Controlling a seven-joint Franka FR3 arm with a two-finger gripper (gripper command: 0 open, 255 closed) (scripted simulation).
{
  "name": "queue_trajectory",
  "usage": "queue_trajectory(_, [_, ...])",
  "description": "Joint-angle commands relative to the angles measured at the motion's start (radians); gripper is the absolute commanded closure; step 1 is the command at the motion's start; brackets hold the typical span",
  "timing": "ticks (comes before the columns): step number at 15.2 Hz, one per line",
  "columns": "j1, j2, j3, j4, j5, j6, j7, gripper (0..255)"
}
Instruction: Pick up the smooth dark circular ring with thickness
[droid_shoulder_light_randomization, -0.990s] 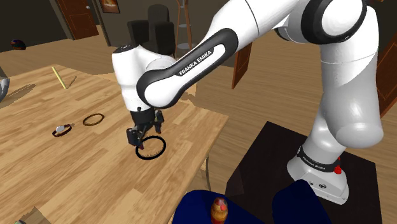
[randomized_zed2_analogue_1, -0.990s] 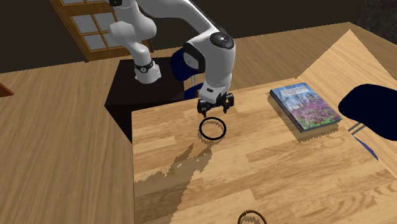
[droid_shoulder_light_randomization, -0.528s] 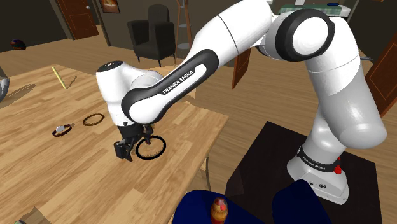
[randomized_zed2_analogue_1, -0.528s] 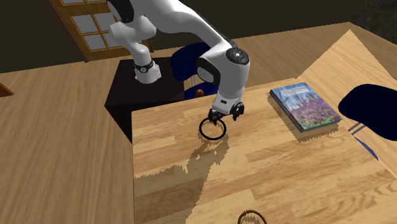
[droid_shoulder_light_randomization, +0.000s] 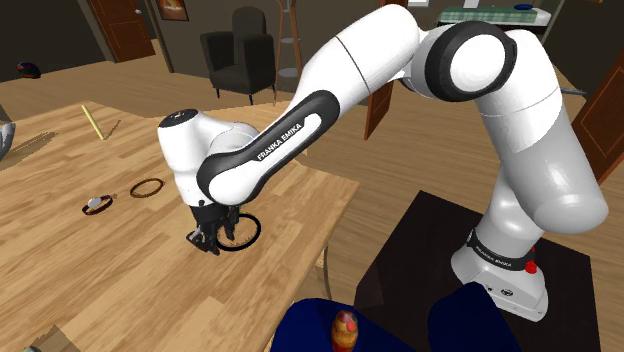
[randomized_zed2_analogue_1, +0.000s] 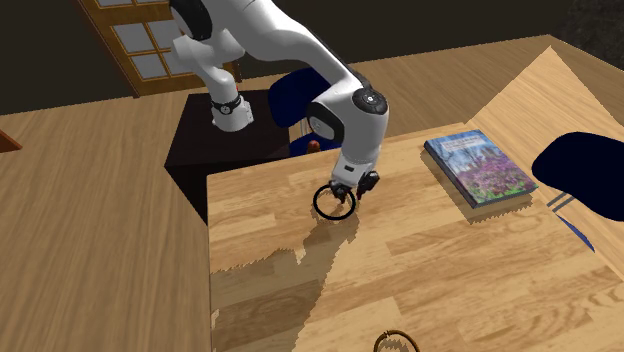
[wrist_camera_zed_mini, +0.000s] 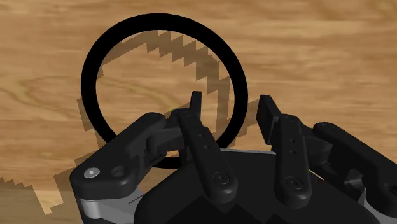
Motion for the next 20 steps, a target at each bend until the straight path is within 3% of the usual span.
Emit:
queue_trajectory(1, [0.004, 0.007, 0.003, -0.002, 0.002, 0.012, 0.0, 255])
queue_trajectory(8, [0.002, 0.007, 0.005, -0.002, 0.001, 0.011, 0.0, 255])
queue_trajectory(20, [-0.008, -0.067, 0.026, 0.047, 0.031, -0.109, -0.016, 255])
